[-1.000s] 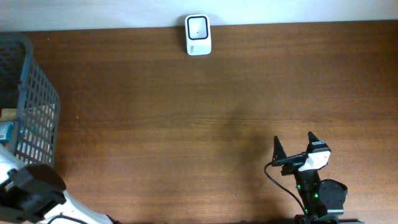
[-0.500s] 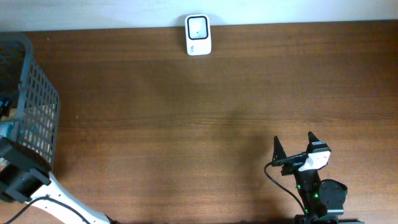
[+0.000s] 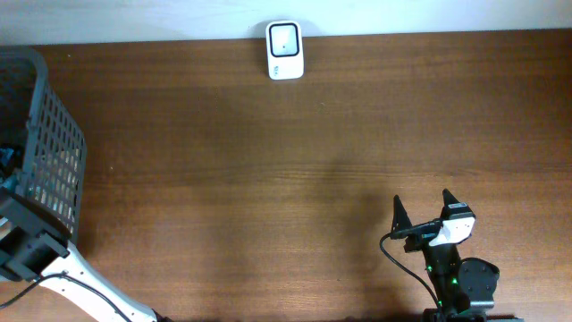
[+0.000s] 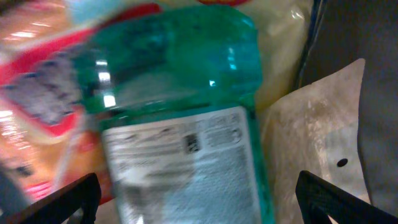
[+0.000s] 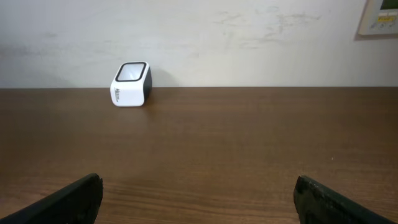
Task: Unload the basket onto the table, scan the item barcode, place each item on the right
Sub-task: 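Grasp the teal mouthwash bottle in the basket with the left gripper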
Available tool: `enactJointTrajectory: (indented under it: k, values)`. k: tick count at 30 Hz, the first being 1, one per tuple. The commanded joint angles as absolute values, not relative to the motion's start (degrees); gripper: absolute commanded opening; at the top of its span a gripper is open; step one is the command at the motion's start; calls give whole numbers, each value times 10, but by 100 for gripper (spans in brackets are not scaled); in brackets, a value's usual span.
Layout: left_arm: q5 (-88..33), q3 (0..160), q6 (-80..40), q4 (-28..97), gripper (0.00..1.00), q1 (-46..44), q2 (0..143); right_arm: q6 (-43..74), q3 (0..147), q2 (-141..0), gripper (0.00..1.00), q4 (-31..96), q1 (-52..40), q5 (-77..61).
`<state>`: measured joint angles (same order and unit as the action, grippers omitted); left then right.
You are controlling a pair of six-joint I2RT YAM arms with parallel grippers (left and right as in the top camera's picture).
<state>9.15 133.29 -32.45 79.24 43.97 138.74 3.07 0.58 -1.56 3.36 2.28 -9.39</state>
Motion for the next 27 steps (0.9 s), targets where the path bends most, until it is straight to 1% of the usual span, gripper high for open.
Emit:
enactJointTrajectory:
  k: [1, 4, 5, 6, 8, 9, 11, 13, 14, 22, 27]
  values:
    - [36, 1338, -330, 785, 99, 440, 1418, 37, 3, -14, 98, 37, 26, -101]
    - [33, 1337, -330, 785, 98, 439, 1428, 37, 3, -14, 98, 37, 26, -101]
    - [34, 1338, -330, 785, 94, 440, 1429, 37, 3, -14, 98, 37, 26, -101]
    - [34, 1338, -330, 785, 92, 440, 1429, 37, 3, -14, 98, 37, 26, -101]
    - [34, 1338, -330, 785, 84, 441, 1429, 37, 3, -14, 98, 37, 26, -101]
    - [34, 1338, -330, 785, 78, 441, 1429, 37, 3, -14, 98, 37, 26, -101]
    - [34, 1338, -330, 785, 72, 441, 1429, 37, 3, -14, 98, 37, 26, -101]
    - [34, 1338, -330, 787, 63, 441, 1429, 37, 3, -14, 98, 37, 26, -101]
    - [34, 1338, -330, 787, 61, 441, 1429, 37, 3, -14, 98, 37, 26, -101]
    - [34, 1342, -329, 798, 59, 441, 1428, 37, 3, -14, 98, 37, 26, -101]
    - [32, 1377, -329, 825, 59, 441, 1428, 37, 3, -14, 99, 37, 26, -101]
